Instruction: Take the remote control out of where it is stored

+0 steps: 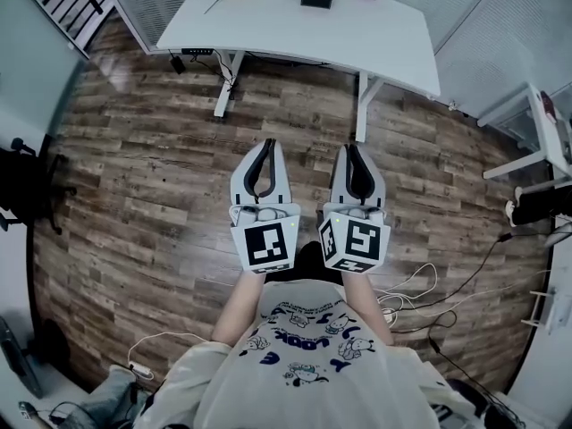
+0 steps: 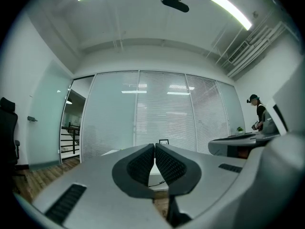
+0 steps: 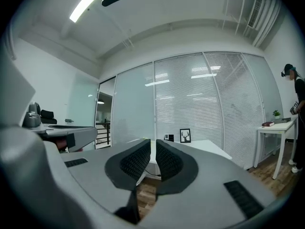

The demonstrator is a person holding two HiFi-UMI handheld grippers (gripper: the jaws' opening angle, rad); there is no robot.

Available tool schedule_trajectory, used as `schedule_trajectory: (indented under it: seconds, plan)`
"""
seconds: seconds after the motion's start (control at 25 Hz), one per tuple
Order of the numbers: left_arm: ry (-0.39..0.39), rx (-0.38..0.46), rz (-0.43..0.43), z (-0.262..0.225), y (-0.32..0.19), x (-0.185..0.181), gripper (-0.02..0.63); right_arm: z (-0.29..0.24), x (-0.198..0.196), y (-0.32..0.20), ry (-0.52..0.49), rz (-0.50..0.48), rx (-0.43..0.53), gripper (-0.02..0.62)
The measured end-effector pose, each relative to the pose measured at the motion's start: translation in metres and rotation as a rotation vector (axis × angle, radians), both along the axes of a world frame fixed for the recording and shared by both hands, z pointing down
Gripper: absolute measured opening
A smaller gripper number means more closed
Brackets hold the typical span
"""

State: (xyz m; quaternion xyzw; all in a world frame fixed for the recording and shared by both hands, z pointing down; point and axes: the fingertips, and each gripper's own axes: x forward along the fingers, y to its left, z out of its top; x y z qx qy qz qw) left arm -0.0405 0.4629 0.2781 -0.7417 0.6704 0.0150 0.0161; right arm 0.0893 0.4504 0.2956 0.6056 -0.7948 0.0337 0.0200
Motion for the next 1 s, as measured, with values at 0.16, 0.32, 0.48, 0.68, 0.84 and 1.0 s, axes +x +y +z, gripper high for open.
schedule_trajectory:
  seconds: [0.16,0.32,0.48,0.68,0.84,1.0]
  plan:
    - [-0.004,-0.013,0.005,0.005,-0.014,-0.004,0.021,0.006,-0.006,-0.012,0.008,-0.005,-0.015,0.052]
    - [0.001,-0.011,0.001,0.008,-0.034,-0.005,0.021,0.011,-0.007,-0.033,0.011,-0.010,-0.023,0.052]
    - [-0.010,-0.014,-0.008,0.012,-0.064,-0.006,0.021,0.017,-0.007,-0.065,0.002,-0.015,-0.026,0.052]
    - [-0.015,-0.014,-0.025,0.016,-0.110,-0.007,0.021,0.022,-0.010,-0.118,-0.008,-0.034,-0.024,0.052]
    - [-0.019,-0.010,-0.050,0.014,-0.157,-0.008,0.021,0.020,-0.011,-0.170,-0.016,-0.057,-0.020,0.052]
    - [-0.045,-0.036,-0.077,0.015,-0.209,-0.008,0.021,0.018,-0.009,-0.225,-0.020,-0.082,-0.020,0.052]
